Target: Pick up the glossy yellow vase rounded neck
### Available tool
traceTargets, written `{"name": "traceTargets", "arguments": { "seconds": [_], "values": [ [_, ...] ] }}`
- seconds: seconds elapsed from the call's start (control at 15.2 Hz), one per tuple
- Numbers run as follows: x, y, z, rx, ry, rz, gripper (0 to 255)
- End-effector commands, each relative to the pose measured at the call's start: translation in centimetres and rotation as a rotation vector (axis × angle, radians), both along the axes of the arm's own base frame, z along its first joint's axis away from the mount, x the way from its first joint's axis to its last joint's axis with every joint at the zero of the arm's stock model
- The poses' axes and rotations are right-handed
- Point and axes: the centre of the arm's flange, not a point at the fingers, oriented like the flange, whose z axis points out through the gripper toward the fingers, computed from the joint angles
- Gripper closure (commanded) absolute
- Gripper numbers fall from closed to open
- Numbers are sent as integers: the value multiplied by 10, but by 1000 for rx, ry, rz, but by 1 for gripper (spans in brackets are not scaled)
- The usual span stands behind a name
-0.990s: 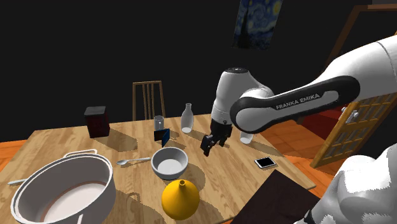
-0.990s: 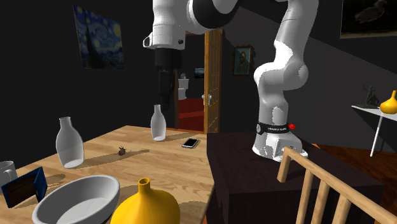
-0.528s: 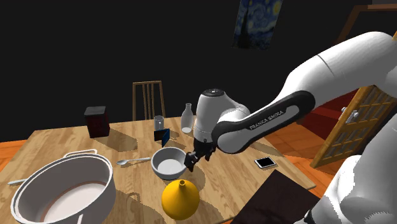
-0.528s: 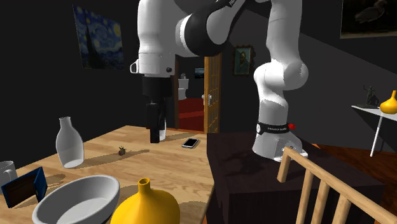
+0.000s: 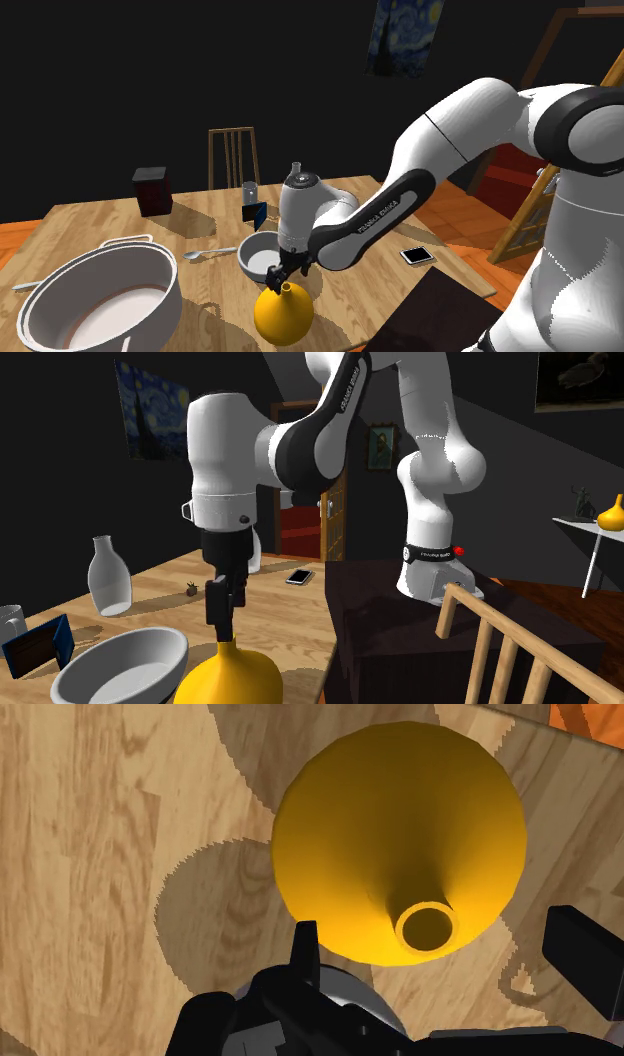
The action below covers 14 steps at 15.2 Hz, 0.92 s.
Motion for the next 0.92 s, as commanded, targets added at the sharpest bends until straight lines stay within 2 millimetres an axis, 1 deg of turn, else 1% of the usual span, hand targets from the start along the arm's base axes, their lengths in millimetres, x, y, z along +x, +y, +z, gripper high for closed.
{"name": "traceTargets", "arguments": {
  "seconds": [0.0,0.33,0.46,0.53,0.86],
  "values": [
    [3,5,-12,0,1,-1,0],
    [3,5,-38,0,1,-1,0],
    [3,5,-42,0,1,-1,0],
    [2,6,-42,0,1,-1,255],
    [2,6,-42,0,1,-1,255]
  ]
}}
